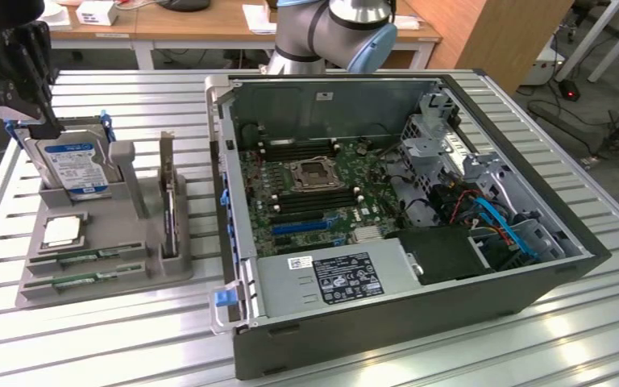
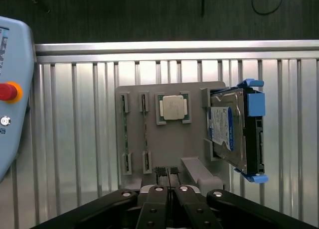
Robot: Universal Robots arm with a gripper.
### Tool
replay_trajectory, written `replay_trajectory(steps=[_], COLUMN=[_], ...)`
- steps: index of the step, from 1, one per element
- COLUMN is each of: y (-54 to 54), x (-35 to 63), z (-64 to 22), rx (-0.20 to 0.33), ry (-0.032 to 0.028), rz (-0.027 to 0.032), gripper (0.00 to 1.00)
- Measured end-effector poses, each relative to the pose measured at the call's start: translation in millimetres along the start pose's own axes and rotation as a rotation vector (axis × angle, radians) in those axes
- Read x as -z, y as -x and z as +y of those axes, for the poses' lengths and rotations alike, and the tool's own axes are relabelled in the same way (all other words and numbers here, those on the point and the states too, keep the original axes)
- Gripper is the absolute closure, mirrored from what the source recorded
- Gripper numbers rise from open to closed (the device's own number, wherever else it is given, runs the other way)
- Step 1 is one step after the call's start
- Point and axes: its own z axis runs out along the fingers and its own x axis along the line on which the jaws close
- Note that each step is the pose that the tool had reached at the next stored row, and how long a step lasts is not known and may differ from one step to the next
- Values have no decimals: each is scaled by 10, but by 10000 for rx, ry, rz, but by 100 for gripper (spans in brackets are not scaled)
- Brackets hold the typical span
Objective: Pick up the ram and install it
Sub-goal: 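Pick up the ram and move it above insertion slot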
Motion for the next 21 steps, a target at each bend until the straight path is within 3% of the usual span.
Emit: replay_trajectory(steps=[5, 8, 10, 11, 21], y=[0, 0, 0, 0, -3], x=[0, 0, 0, 0, -123], z=[0, 0, 0, 0, -6], rx=[0, 0, 0, 0, 0], ry=[0, 0, 0, 0, -1], rz=[0, 0, 0, 0, -1], gripper=[84, 66, 66, 59, 59])
